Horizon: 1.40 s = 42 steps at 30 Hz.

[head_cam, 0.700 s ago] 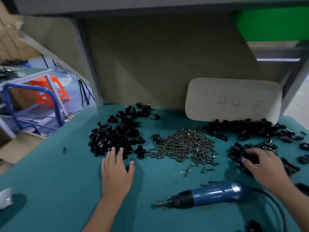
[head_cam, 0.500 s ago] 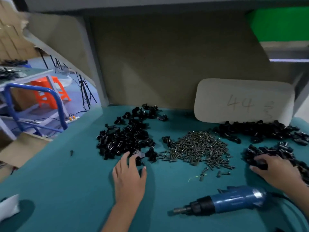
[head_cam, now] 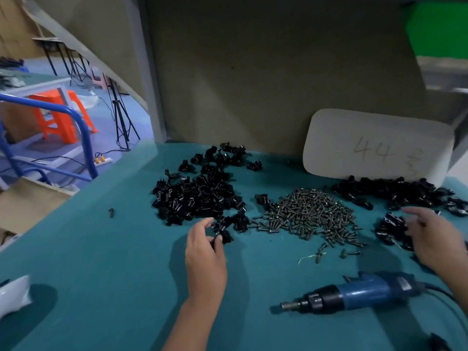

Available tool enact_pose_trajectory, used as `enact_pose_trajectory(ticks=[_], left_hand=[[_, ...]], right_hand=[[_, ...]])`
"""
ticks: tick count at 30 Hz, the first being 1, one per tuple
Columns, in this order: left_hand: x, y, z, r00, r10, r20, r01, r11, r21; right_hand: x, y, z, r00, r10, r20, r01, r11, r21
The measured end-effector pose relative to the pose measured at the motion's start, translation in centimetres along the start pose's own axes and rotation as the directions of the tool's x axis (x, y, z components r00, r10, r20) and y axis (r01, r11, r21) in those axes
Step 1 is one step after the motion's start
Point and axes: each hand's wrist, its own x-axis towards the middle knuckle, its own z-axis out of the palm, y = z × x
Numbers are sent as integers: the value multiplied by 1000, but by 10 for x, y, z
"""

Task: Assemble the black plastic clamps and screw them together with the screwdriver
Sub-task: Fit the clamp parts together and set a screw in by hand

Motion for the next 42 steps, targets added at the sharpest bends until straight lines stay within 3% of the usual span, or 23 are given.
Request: enact_pose_trajectory(ticks=[2, 3, 5, 7, 8, 9, 11, 13, 16, 21, 27, 30, 32, 37, 39, 42], left_hand=[[1, 2, -2, 999, -20, -30, 18, 998, -58], [1, 4, -4, 999, -36, -41, 32, 995, -94], [1, 10, -9, 994, -102, -26, 95, 976, -197], [0, 20, -17, 970, -219, 105, 243, 867, -434], [-2, 27, -20, 935, -276, 225, 356, 711, -607], [-5, 35, -22, 878, -302, 372, 477, 483, -734], [-14, 47, -23, 728, -300, 617, 660, 64, -748], [-25, 54, -21, 602, -255, 757, 749, -147, -645], [-38, 62, -17, 533, -190, 824, 779, -271, -566], [-47, 62, -15, 545, -103, 832, 811, -190, -554], [-60, 57, -7, 708, 21, 705, 686, 213, -695], [-69, 56, -4, 779, 151, 609, 480, 483, -733], [-74, 58, -4, 809, 223, 544, 340, 577, -742], [-86, 57, -1, 867, 216, 450, 231, 625, -746], [-88, 55, -1, 842, 227, 490, 254, 634, -730], [-90, 51, -2, 768, 268, 581, 359, 571, -738]], right_hand=[[-34, -39, -16, 998, 40, -45, -28, 971, 239], [-54, -59, -21, 997, 82, -11, -70, 905, 421], [-86, -88, -21, 967, 137, 213, -253, 580, 775], [-105, -106, -18, 919, 76, 388, -394, 245, 886], [-111, -114, -15, 892, 49, 449, -452, 144, 881], [-116, -121, -12, 862, 18, 507, -507, 62, 860], [-125, -130, -5, 785, -47, 617, -619, -74, 782], [-134, -131, 1, 705, -121, 698, -707, -179, 684], [-141, -125, 2, 646, -149, 749, -753, -290, 591], [-151, -120, 1, 721, -117, 683, -685, -271, 677], [-170, -121, 14, 706, -149, 692, -703, -261, 661], [-174, -123, 13, 709, -159, 687, -701, -261, 663], [-175, -126, 14, 718, -155, 679, -694, -241, 679], [-182, -128, 17, 738, -159, 656, -675, -180, 716], [-183, -129, 16, 762, -167, 626, -648, -189, 738], [-182, -129, 17, 789, -134, 600, -613, -230, 755]])
